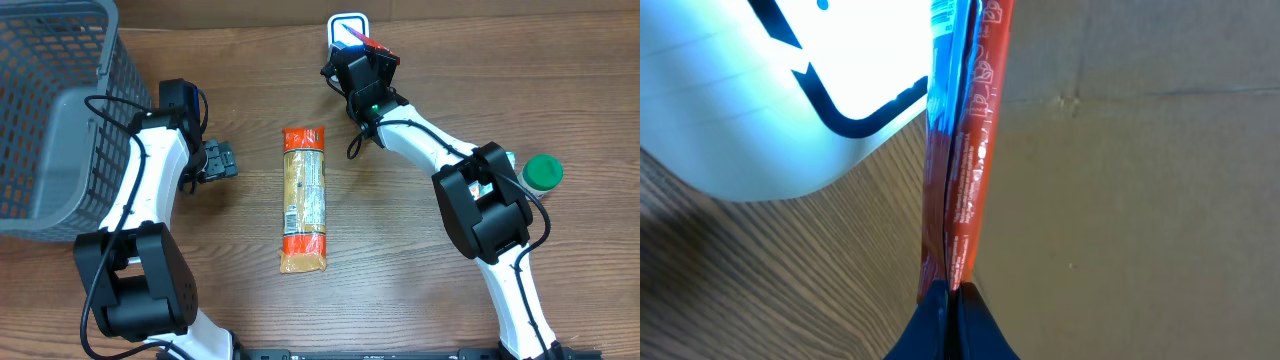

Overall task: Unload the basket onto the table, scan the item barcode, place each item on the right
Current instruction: 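Hold the red stick packet under the white scanner with the right gripper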

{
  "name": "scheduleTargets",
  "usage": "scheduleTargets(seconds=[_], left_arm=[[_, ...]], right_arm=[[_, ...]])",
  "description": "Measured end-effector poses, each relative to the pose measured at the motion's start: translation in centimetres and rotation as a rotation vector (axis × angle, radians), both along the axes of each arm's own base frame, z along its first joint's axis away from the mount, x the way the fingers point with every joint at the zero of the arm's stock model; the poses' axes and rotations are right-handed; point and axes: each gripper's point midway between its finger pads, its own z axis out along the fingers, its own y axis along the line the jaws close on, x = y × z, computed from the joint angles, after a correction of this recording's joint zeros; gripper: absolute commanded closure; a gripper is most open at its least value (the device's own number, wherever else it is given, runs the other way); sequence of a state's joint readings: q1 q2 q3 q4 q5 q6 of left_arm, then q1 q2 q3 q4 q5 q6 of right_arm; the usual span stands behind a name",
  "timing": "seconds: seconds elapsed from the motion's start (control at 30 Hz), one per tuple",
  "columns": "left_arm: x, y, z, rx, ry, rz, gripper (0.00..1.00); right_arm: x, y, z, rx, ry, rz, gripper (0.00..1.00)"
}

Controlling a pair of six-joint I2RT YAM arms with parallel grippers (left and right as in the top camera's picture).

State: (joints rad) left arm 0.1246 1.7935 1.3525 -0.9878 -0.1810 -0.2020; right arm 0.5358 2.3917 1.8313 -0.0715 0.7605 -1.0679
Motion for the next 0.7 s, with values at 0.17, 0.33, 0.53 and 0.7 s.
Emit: scheduleTargets(seconds=[0.17, 0.33, 0.53, 0.7], left_arm=[[0.00, 0.00, 0.00, 0.000, 0.000, 0.000, 0.00], [0.00, 0.00, 0.00, 0.000, 0.000, 0.000, 0.00], [0.00, 0.00, 0.00, 0.000, 0.000, 0.000, 0.00], [0.00, 0.00, 0.00, 0.000, 0.000, 0.000, 0.00]], right_arm=[[-0.37, 0.30, -0.45, -0.011, 0.018, 0.005, 0.97], [-0.63, 0.25, -0.95, -0.022, 0.039, 0.006, 0.97], [-0.63, 0.25, -0.97, -0.017, 0.038, 0.003, 0.97], [-0.63, 0.25, -0.96, -0.016, 0.037, 0.003, 0.96]])
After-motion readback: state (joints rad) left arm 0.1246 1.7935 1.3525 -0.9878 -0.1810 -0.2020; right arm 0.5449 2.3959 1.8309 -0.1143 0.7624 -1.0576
